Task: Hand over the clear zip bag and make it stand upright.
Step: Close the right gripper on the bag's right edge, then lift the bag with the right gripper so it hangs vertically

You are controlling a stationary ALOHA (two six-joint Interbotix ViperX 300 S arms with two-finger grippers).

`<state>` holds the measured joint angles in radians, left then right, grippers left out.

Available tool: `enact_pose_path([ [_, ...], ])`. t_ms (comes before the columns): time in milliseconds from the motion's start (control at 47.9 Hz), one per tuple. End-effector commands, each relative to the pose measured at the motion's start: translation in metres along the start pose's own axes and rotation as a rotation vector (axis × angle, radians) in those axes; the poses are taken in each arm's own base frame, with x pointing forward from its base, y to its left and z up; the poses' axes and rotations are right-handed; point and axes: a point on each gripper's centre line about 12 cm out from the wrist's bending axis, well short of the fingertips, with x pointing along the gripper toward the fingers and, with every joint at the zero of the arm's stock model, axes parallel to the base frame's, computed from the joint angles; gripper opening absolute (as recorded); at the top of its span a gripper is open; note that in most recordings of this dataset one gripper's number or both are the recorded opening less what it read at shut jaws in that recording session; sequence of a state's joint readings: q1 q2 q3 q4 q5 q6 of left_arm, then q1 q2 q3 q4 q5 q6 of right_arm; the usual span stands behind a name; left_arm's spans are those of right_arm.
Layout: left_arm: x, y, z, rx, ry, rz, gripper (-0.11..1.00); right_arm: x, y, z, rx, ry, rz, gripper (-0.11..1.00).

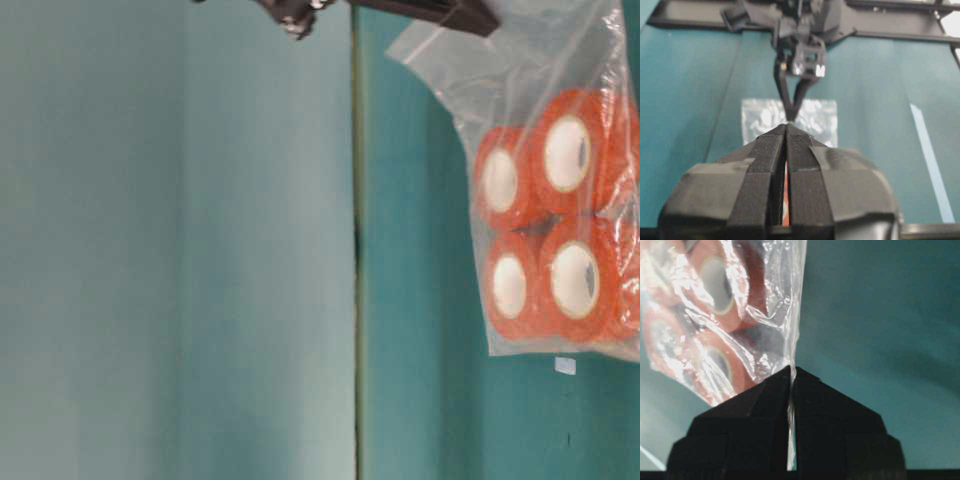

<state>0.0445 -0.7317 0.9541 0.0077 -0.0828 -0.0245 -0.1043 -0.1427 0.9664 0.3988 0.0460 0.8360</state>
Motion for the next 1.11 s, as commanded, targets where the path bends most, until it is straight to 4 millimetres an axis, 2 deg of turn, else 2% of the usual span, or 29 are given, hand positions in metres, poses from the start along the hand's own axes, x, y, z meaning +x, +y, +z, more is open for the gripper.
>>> enact_pose_path([
  [0, -0.001, 0.0, 0.006, 0.003, -0.02, 0.001, -0.01, -0.012, 0.016, 0.012, -0.035, -0.004, 0.026, 0.0],
  [334, -0.006, 0.0, 0.006, 0.001, -0.032, 0.001, -0.01, -0.037, 0.047, 0.03, -0.176, 0.097, -0.014, 0.0],
  [689, -0.008, -0.001, -0.005, -0.024, -0.007, -0.006, -0.01, -0.061, 0.104, 0.048, -0.334, 0.139, 0.019, 0.0],
  [1086, -0.009, -0.002, -0.009, -0.052, 0.034, -0.006, -0.01, -0.079, 0.149, 0.055, -0.535, 0.241, 0.004, 0.0],
])
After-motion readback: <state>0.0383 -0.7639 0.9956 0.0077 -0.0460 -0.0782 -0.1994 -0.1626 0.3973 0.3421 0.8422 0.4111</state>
